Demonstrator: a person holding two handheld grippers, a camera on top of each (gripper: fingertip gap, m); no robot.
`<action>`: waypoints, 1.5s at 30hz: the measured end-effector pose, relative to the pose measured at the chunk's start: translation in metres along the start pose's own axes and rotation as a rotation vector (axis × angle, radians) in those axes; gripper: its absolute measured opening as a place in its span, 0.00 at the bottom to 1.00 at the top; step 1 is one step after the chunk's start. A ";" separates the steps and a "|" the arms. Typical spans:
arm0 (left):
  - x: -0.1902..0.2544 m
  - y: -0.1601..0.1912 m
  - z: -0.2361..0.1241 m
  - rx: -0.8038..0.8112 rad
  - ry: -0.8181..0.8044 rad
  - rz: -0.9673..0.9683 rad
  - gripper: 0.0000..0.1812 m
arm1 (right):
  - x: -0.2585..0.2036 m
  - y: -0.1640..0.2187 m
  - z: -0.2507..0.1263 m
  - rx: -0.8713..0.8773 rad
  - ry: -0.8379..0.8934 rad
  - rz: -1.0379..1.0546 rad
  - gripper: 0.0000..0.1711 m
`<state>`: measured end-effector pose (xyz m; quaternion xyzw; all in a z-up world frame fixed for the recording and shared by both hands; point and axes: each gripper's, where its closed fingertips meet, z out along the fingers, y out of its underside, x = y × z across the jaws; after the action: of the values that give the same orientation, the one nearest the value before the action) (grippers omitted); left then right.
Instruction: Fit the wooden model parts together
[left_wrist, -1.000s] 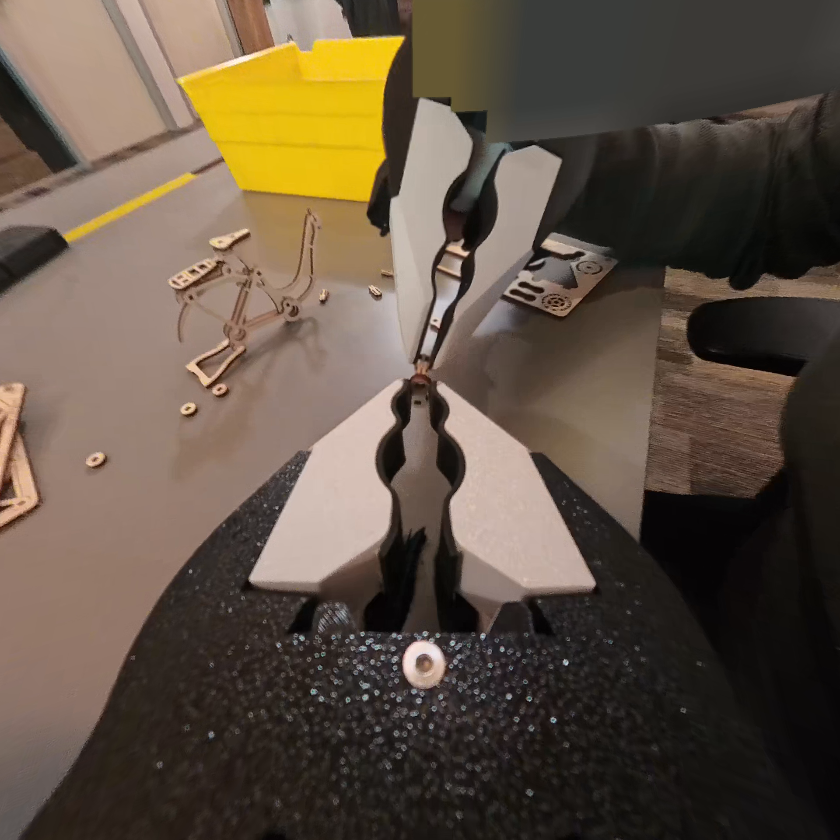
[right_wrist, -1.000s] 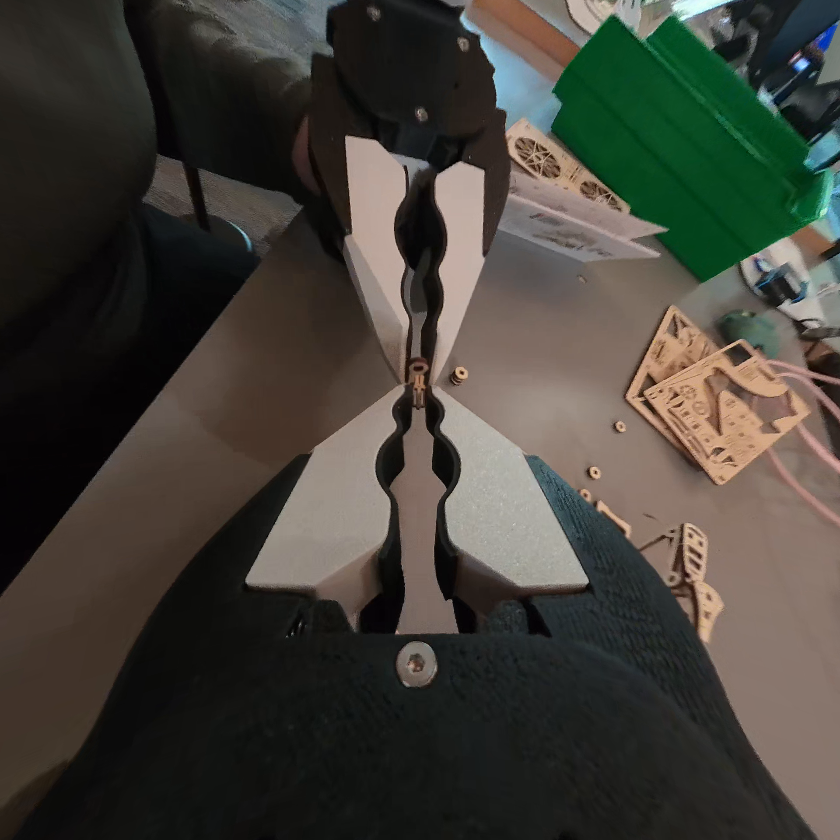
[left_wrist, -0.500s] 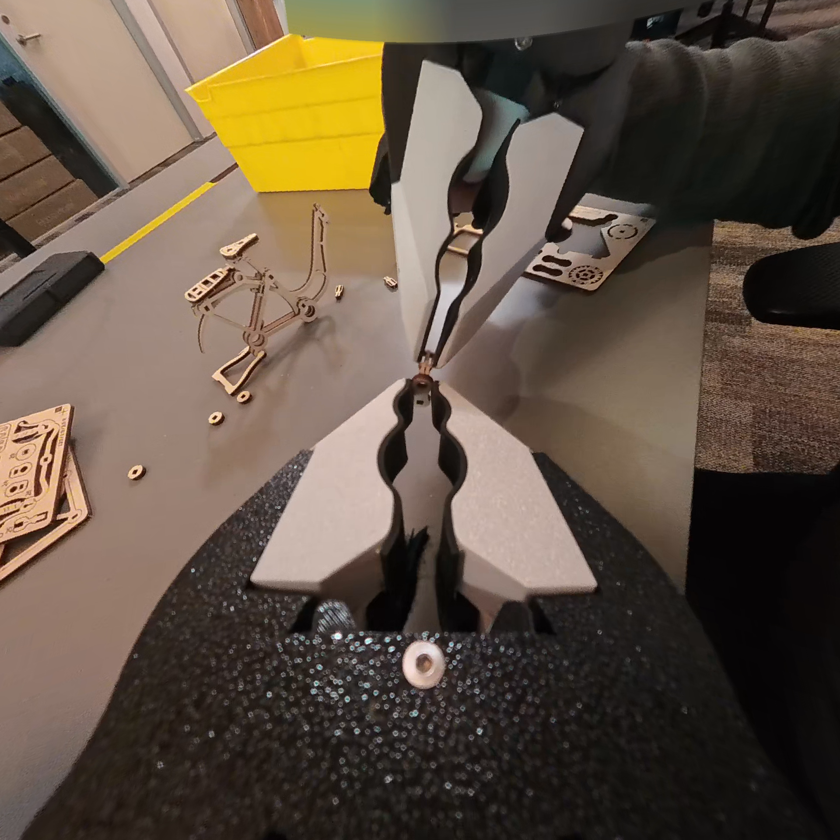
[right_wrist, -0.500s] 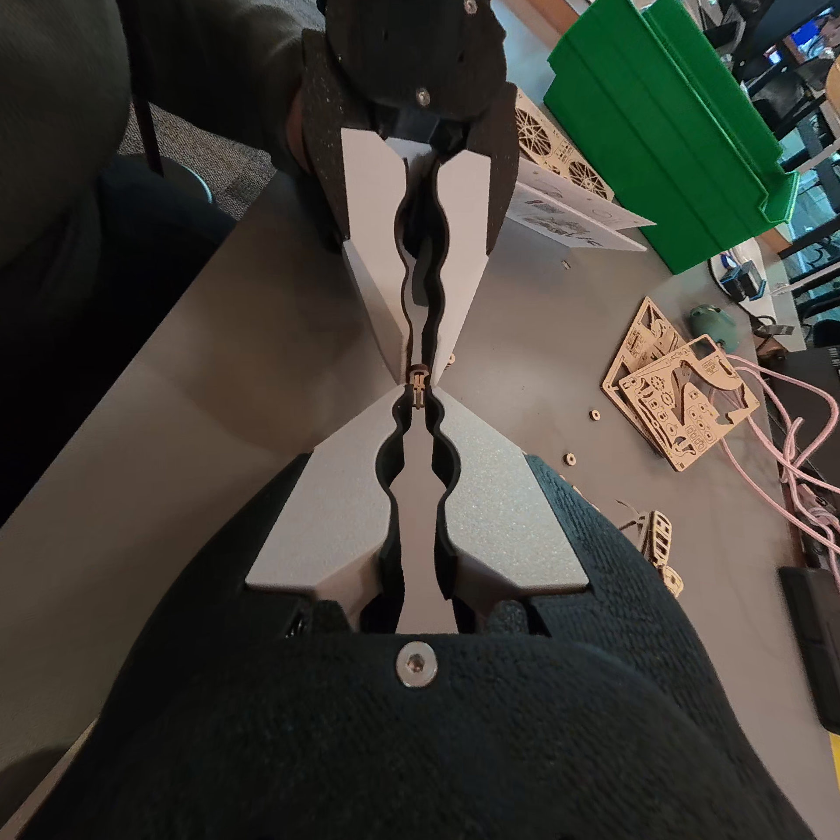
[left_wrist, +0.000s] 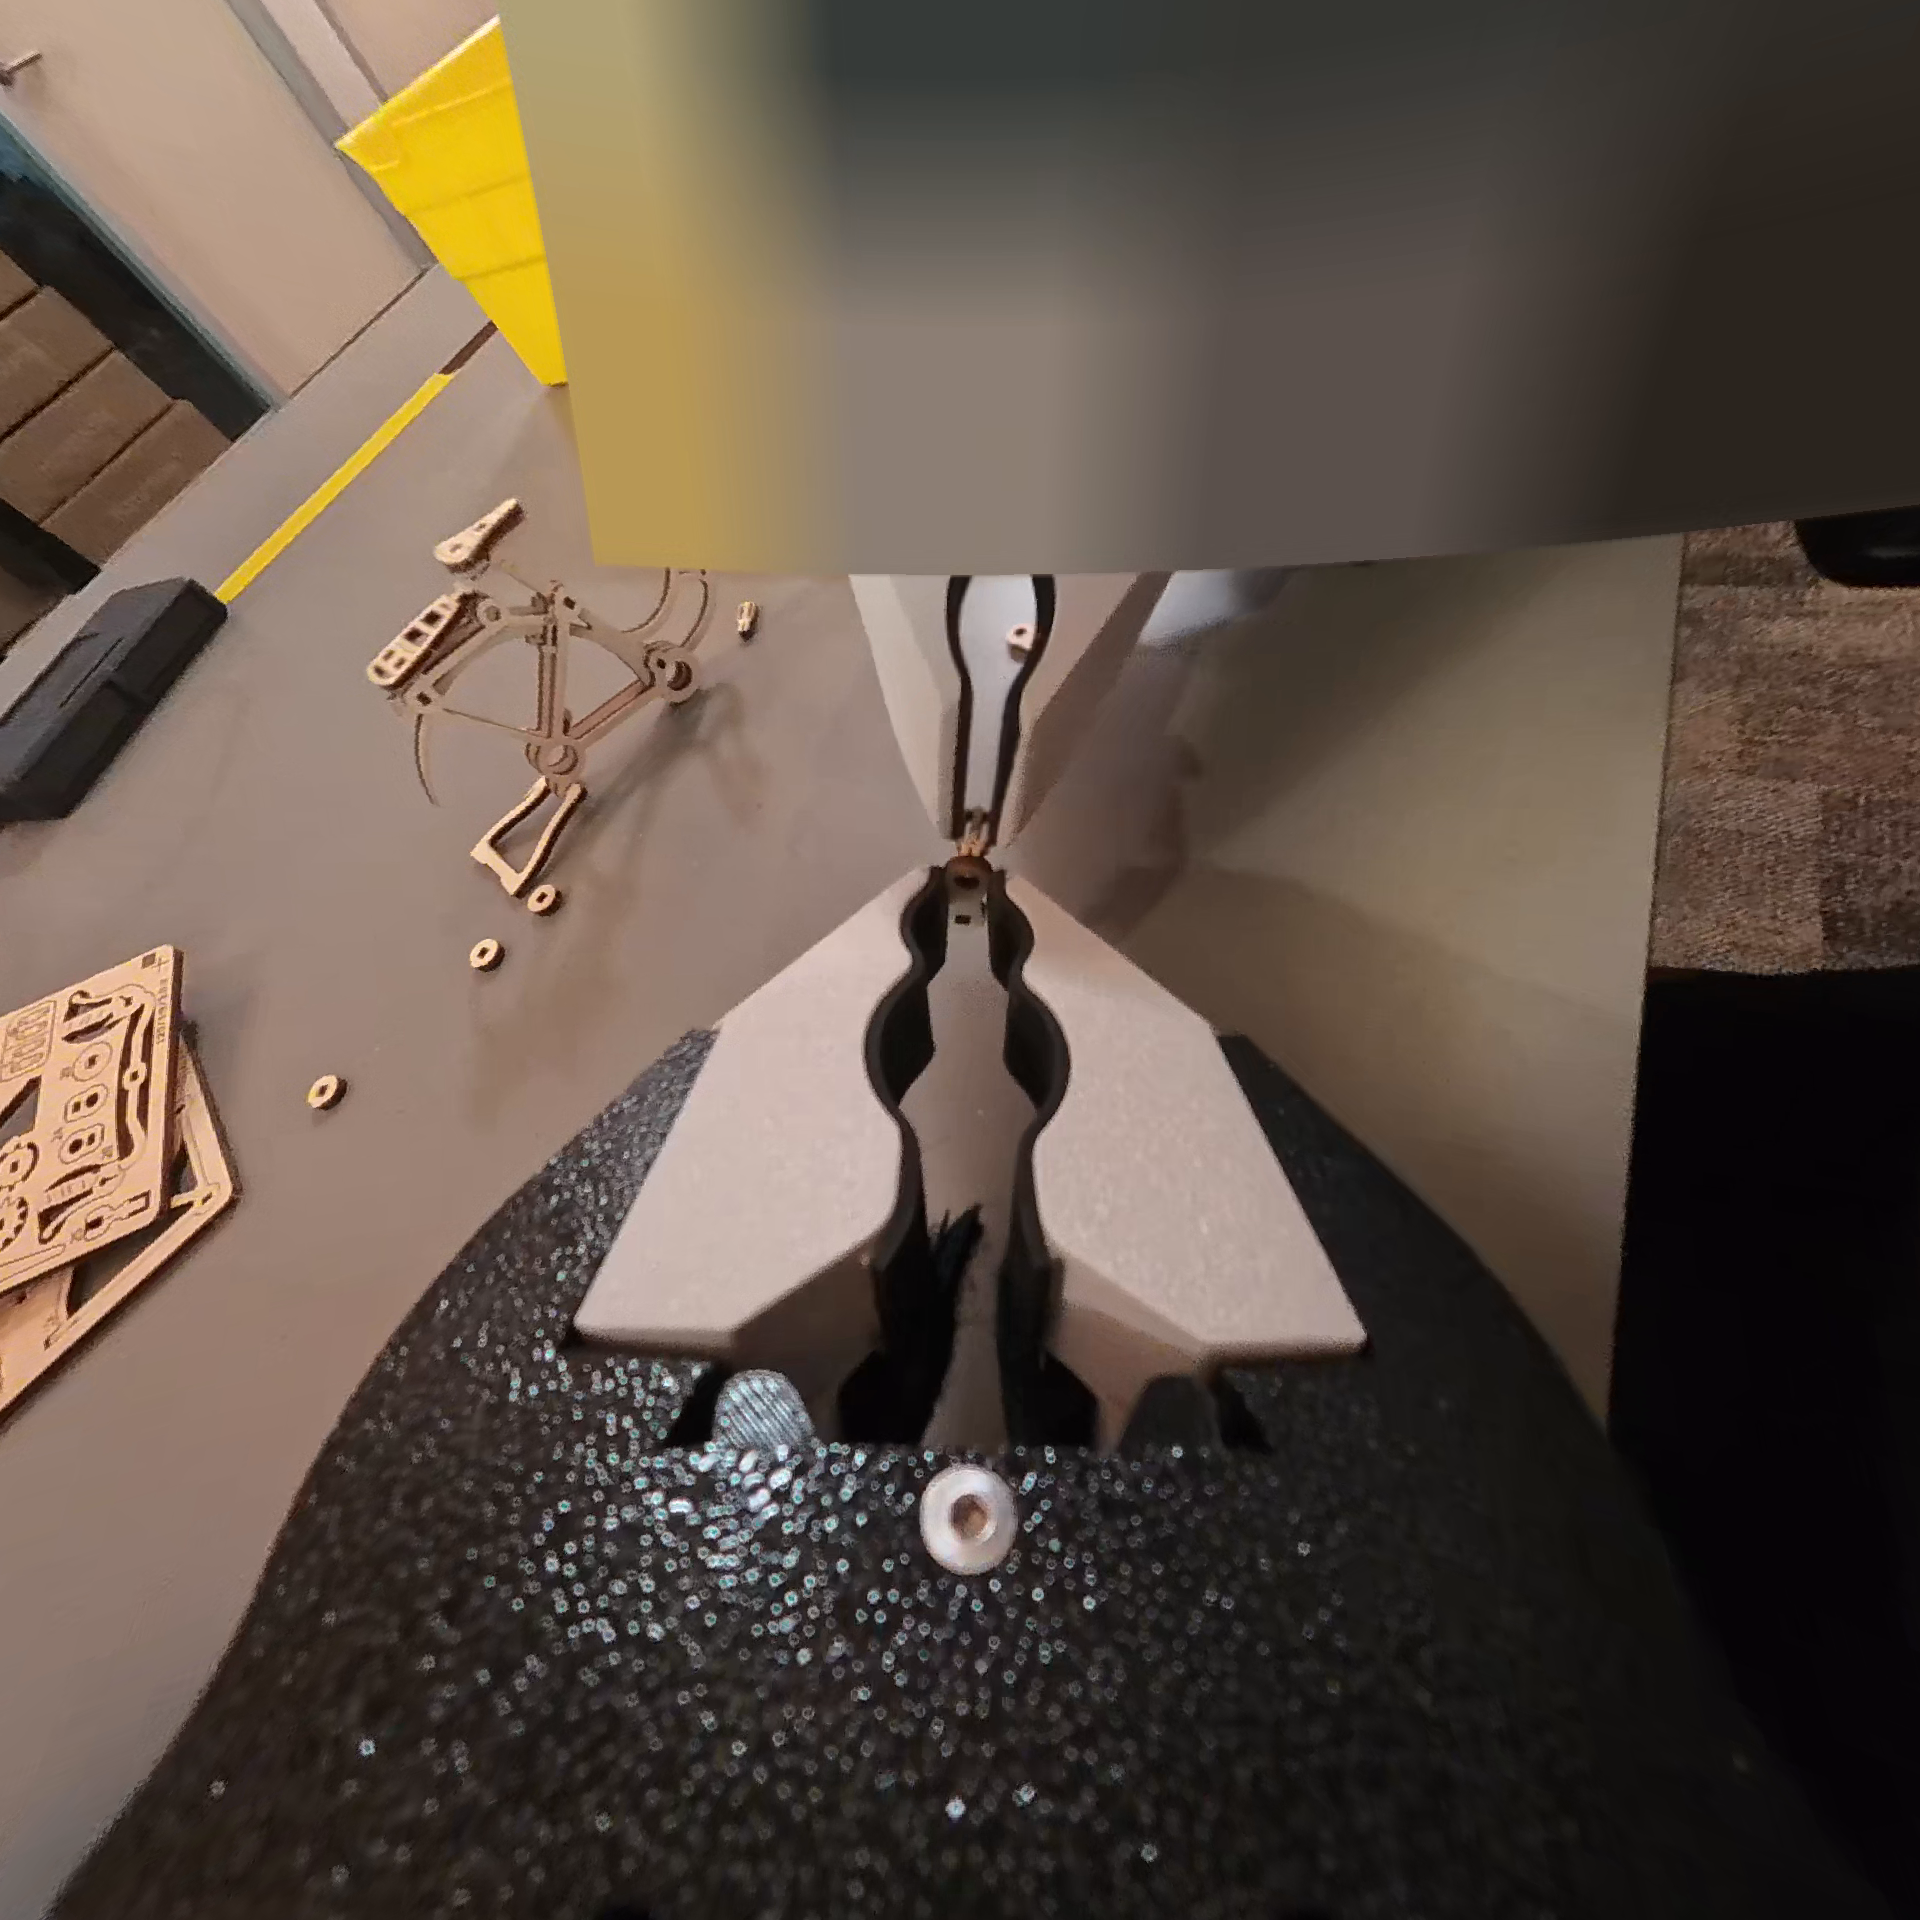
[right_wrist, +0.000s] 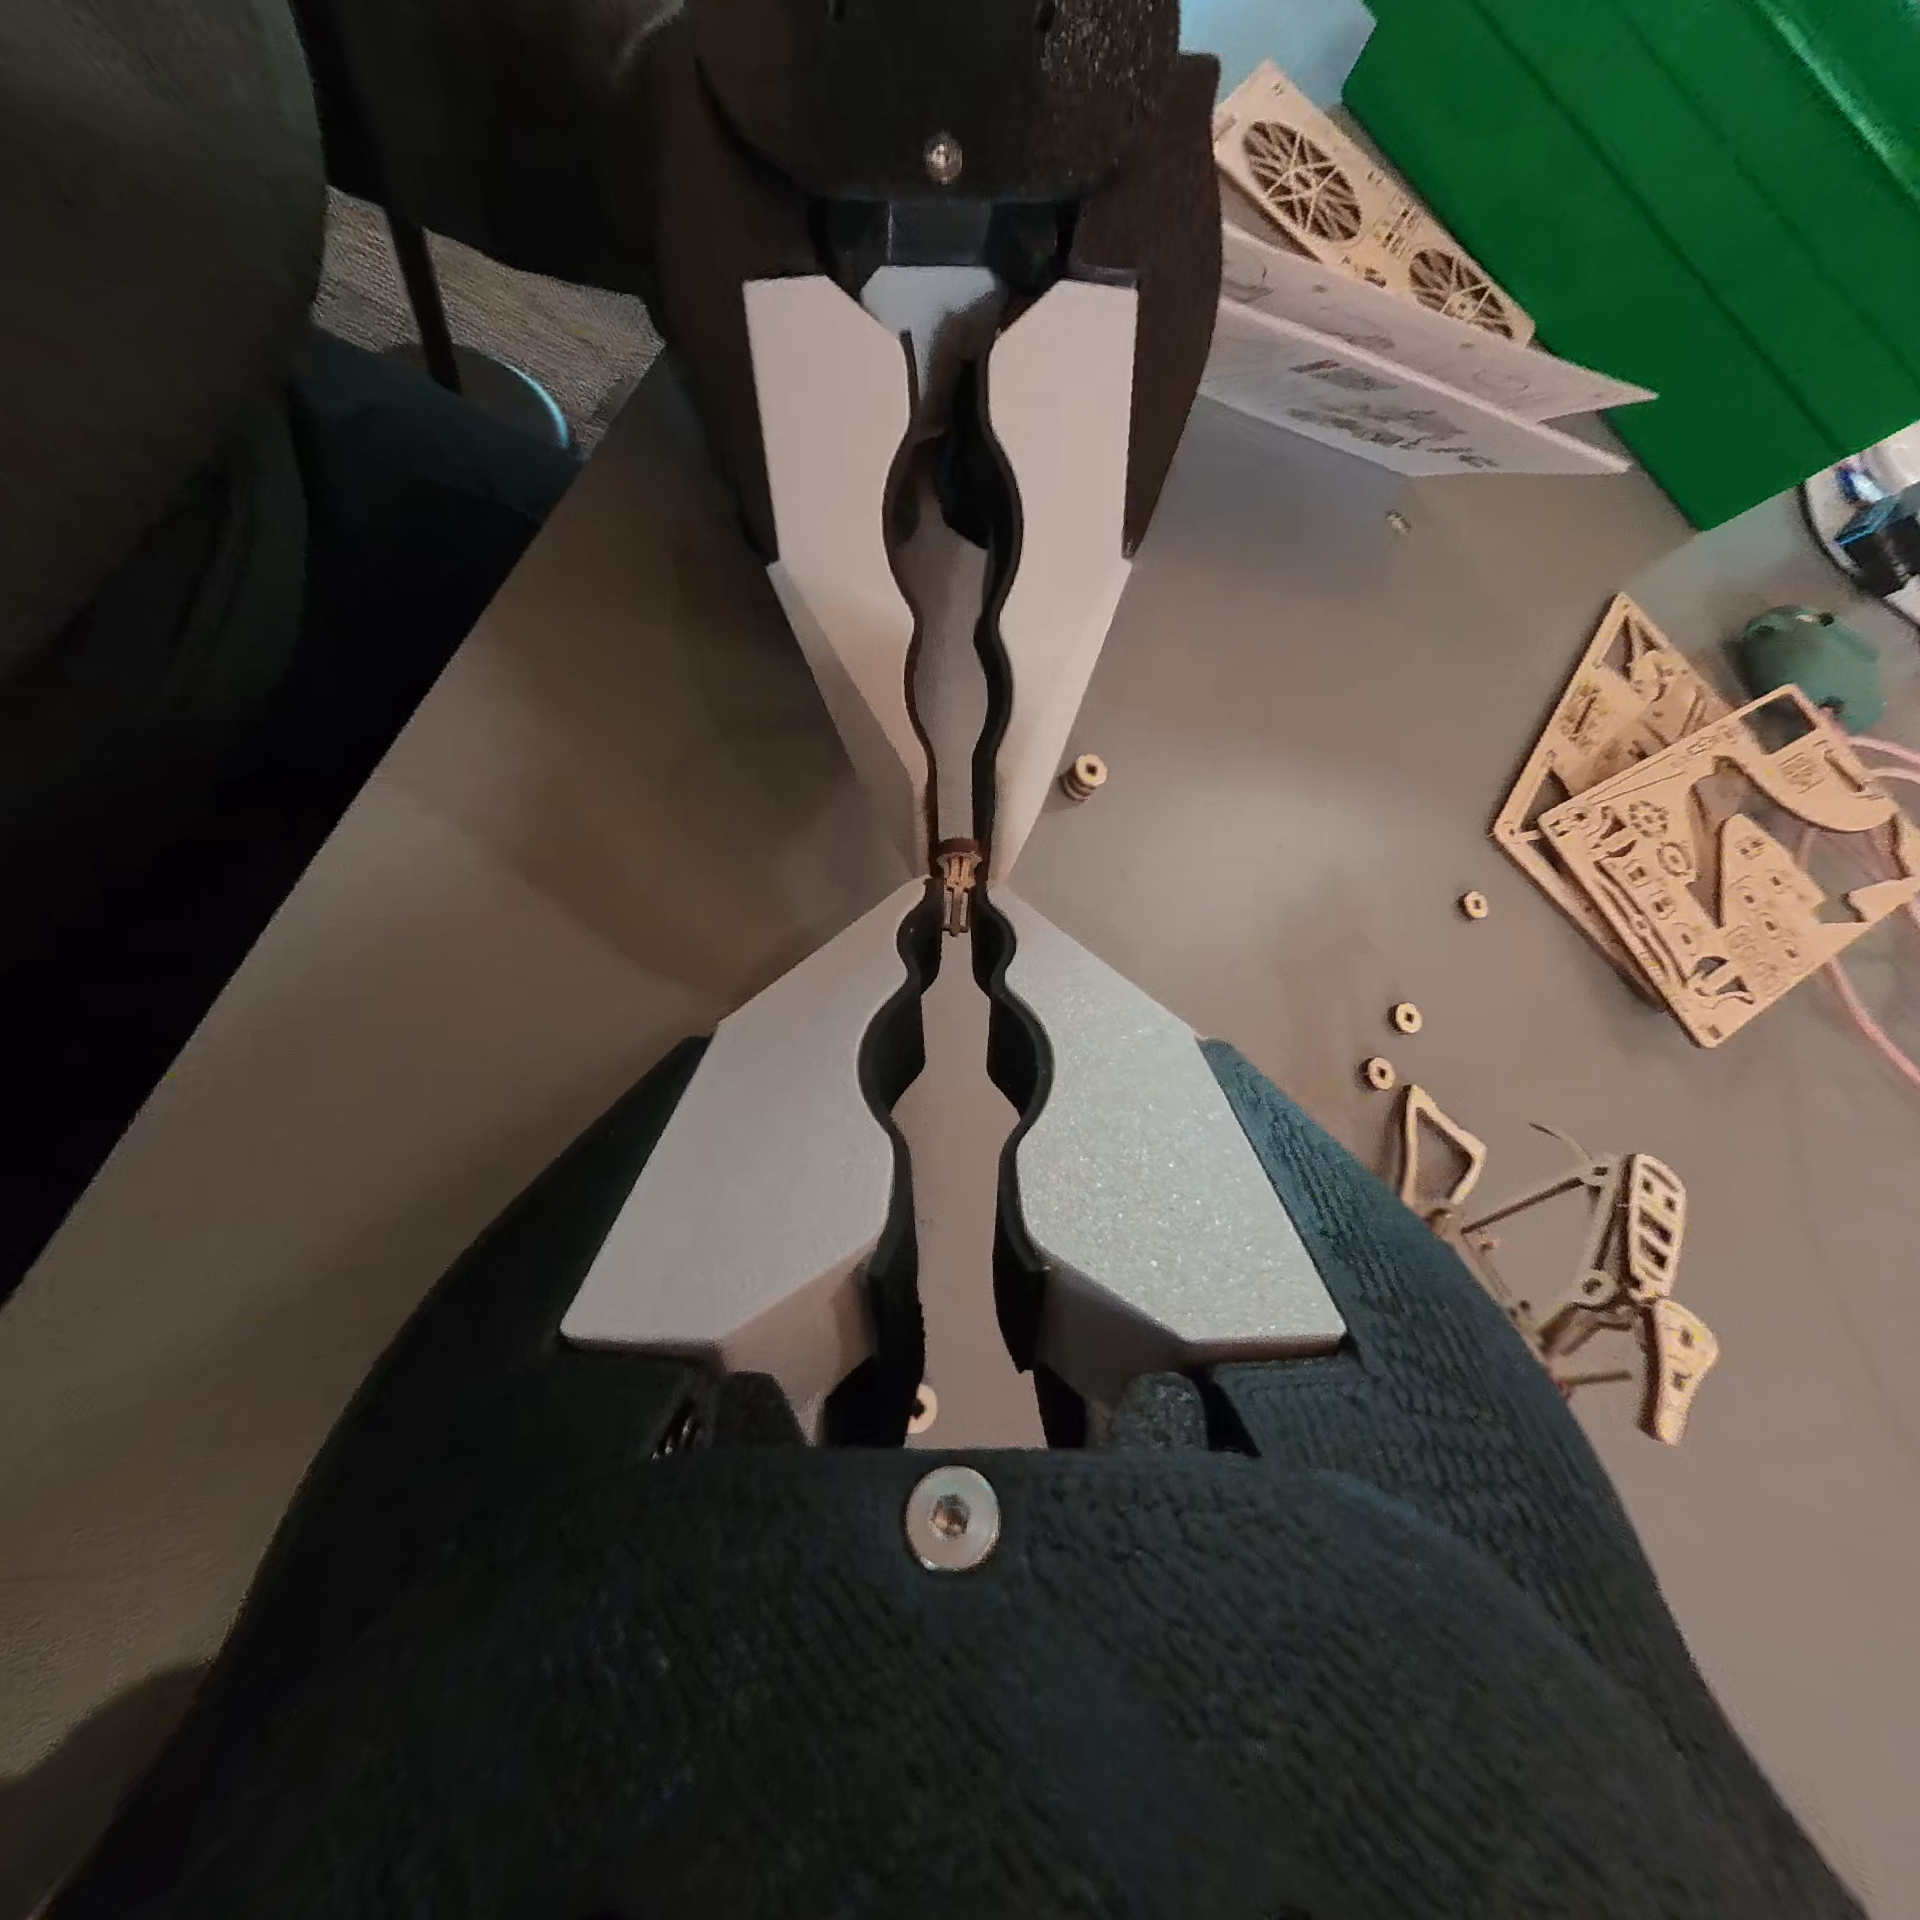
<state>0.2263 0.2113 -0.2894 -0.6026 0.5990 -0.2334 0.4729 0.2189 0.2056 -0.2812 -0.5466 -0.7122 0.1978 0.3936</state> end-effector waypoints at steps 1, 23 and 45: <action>0.001 0.001 0.001 -0.009 0.004 0.011 0.03 | -0.001 0.001 0.001 0.001 -0.017 0.018 0.02; 0.010 0.021 0.006 -0.136 0.201 -0.097 0.03 | -0.008 0.013 0.016 0.048 -0.134 0.190 0.02; 0.008 0.023 0.006 -0.142 0.240 -0.157 0.03 | -0.005 0.011 0.017 0.059 -0.077 0.079 0.01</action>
<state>0.2211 0.2090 -0.3133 -0.6470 0.6175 -0.2971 0.3344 0.2128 0.2076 -0.3014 -0.5546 -0.6983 0.2550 0.3739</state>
